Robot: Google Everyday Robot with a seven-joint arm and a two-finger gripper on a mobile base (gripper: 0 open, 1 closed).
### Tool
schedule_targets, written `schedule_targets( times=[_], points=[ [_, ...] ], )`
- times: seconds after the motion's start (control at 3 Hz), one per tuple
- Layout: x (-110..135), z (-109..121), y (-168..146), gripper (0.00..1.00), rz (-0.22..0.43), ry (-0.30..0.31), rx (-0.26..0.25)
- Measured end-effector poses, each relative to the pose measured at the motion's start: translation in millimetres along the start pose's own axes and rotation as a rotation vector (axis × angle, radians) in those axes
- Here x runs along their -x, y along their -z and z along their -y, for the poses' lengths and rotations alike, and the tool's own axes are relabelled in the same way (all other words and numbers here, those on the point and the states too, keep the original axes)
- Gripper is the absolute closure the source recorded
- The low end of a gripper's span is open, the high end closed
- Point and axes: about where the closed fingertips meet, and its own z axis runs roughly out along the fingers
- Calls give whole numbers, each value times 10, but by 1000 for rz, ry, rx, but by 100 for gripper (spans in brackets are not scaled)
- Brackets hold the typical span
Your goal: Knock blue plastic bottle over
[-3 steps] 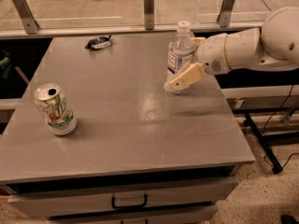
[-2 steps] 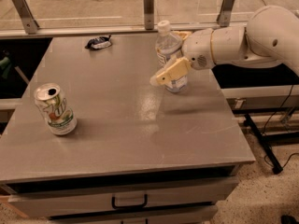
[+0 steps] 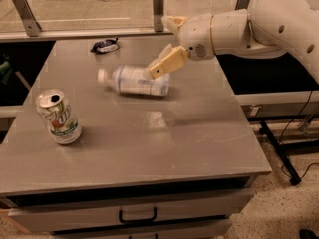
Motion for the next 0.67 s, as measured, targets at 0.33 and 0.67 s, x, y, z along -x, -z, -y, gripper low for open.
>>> schedule_targets(
  times=[0.33, 0.67],
  points=[
    [83, -79, -41, 0, 11, -6, 19],
    [-32, -51, 85, 0, -19, -17, -2]
  ],
)
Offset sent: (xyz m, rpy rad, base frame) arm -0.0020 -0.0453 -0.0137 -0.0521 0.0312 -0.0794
